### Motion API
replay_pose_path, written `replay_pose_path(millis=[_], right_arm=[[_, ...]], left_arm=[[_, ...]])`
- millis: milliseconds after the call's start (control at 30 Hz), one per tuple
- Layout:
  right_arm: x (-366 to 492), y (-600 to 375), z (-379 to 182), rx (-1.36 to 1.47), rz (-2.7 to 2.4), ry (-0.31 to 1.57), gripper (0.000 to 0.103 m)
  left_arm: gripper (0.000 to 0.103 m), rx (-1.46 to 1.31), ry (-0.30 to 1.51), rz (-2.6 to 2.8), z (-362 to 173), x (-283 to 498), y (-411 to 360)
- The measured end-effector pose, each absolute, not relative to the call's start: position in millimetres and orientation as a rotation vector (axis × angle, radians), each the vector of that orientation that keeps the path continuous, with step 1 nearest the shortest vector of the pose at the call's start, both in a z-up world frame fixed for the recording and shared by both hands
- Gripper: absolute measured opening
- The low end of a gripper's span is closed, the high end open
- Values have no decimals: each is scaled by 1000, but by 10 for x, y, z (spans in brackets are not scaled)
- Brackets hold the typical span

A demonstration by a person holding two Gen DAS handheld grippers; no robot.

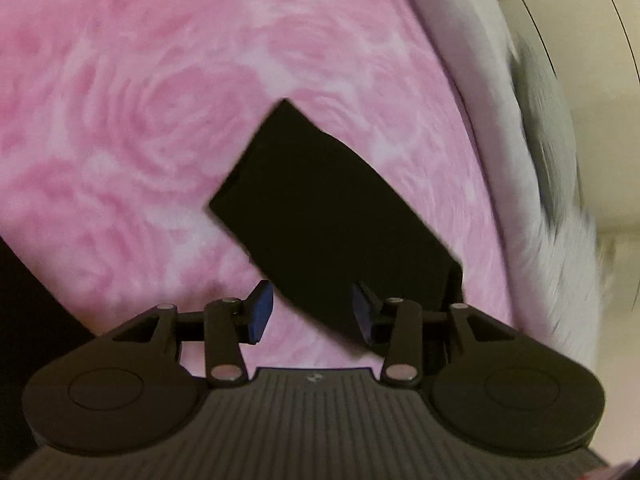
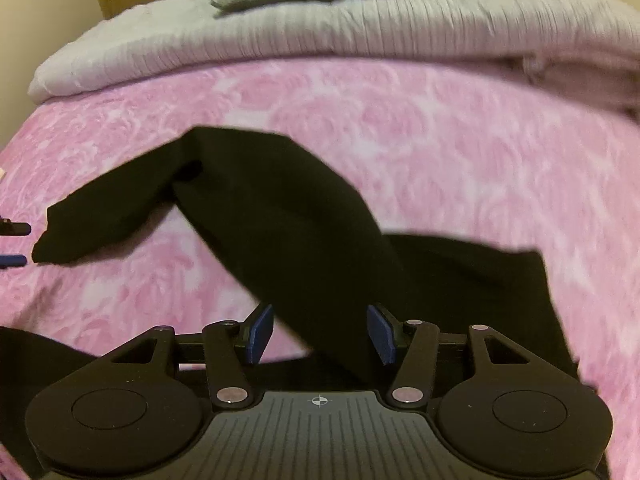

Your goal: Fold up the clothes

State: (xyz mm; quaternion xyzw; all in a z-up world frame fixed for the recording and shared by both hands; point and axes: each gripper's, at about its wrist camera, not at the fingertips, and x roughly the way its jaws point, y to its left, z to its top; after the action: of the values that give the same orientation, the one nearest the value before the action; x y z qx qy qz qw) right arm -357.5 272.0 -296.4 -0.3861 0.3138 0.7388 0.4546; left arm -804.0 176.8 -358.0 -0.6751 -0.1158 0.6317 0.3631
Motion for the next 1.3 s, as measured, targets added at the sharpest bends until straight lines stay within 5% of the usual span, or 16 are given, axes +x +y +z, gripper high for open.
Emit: replay_pose_path(millis=[200, 267, 333, 567, 700, 867, 1133, 1300], right_arm=[[-3544, 2812, -3008, -930, 1761, 892, 54], [-3565, 2854, -3011, -929, 1741, 894, 54], [-3571, 2878, -2993, -928, 1715, 880, 54], [-3456, 2875, -2875, -915, 1626, 854, 54], [-3392, 2822, -2869, -905, 1580, 884, 54], [-3300, 2733, -2873, -876, 1543, 954, 54], [-2566, 2785, -2748, -822, 1514, 981, 54], [-1834, 3020, -2829, -746, 1522, 1090, 53]], left_arm=[[37, -1767, -353, 1690, -3982, -8113, 1938], [18, -1706, -307, 1697, -3966, -8152, 1986], [12, -1582, -234, 1700, -3832, -8211, 2027], [11, -1029, 7, 1724, -2765, -9172, 2052], [18, -1071, 385, 1762, -3105, -9646, 1967], [25, -1152, 596, 1821, -3536, -9550, 1790], [22, -1327, 213, 1884, -3096, -8998, 1494], [24, -1339, 188, 1584, -2830, -7776, 1736]])
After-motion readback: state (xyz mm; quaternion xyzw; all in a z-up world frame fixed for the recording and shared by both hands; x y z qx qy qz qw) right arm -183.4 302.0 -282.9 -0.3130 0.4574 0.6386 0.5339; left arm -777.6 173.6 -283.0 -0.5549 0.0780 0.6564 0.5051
